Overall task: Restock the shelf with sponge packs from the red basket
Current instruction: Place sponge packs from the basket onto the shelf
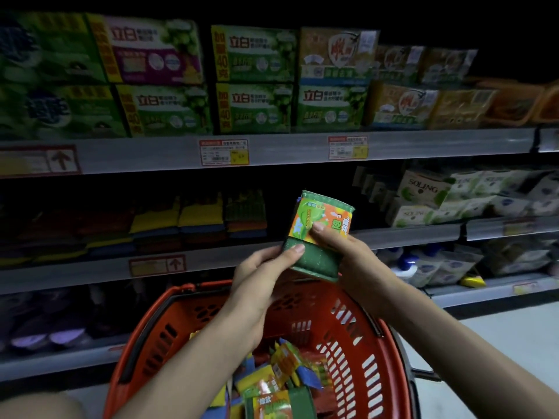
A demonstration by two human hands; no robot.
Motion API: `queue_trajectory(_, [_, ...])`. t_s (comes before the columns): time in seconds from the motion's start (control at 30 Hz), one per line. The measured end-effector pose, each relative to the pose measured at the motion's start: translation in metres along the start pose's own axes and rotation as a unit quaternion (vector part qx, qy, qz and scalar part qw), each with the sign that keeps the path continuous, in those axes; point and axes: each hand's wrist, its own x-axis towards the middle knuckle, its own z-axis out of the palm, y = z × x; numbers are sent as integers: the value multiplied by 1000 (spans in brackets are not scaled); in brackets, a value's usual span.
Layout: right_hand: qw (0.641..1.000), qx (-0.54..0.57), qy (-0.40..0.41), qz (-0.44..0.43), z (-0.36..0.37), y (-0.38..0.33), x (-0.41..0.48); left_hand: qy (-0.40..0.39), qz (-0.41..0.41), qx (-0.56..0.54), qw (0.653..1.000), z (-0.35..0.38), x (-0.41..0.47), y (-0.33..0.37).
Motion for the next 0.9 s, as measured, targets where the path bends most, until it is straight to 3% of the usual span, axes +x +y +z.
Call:
queue_trajectory(0.2, [984, -80, 153, -38, -2, 20, -2, 100, 1, -60, 993, 10, 27, -9])
queue_trajectory(0.33, [982, -76, 152, -78, 2, 24, -3, 136, 35, -54, 989, 16, 44, -14])
queue_trajectory(0.53, [978, -112, 137, -113, 7, 18, 16, 185, 98, 51, 977, 23, 65, -14])
queue_trajectory(0.73, [972, -149, 122, -137, 16, 27, 36, 227, 94, 59, 968, 24, 87, -14])
queue_trajectory(0.9, [961, -195, 128, -148, 19, 28, 45, 197, 70, 67, 976, 28, 93, -18])
